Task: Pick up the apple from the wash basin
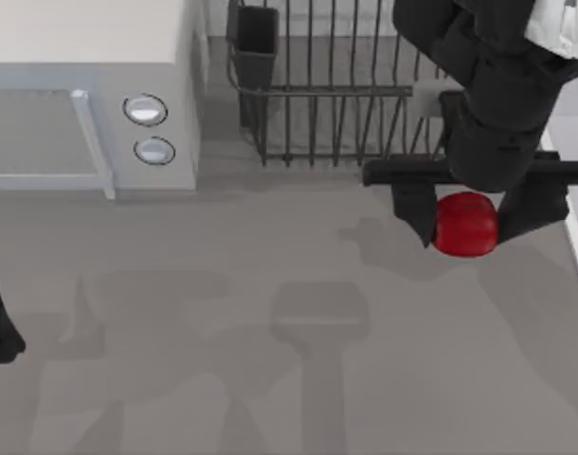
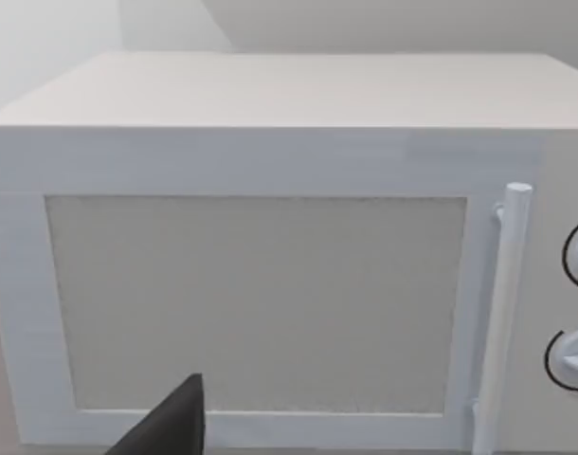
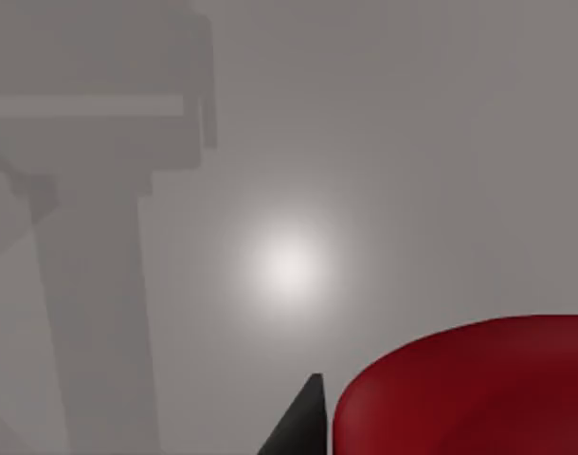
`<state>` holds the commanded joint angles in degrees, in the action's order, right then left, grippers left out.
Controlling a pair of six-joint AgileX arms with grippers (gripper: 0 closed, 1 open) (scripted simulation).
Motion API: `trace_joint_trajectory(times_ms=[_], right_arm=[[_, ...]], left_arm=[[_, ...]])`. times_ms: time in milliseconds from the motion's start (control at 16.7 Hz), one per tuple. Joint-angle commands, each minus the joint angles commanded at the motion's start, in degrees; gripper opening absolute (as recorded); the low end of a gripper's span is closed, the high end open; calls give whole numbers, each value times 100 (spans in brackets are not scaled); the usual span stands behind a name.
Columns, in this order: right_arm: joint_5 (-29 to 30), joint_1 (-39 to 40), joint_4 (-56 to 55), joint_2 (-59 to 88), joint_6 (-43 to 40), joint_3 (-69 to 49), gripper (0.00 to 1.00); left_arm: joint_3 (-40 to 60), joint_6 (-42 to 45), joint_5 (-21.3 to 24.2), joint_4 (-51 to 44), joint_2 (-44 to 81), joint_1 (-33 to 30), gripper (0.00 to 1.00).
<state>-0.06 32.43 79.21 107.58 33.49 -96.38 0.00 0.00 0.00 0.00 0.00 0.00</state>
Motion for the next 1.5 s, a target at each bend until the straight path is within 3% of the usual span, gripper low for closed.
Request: trace_joint_trajectory(times_ms=[540, 840, 1500], right_arm=[[11, 36, -2180, 285, 21, 1836, 0], [12, 38, -2333, 307, 22, 1985, 0], [12, 38, -2333, 307, 22, 1985, 83]], left_arm=[[0, 0, 0, 0, 0, 0, 100], [0, 0, 0, 0, 0, 0, 100], [0, 0, 0, 0, 0, 0, 100]])
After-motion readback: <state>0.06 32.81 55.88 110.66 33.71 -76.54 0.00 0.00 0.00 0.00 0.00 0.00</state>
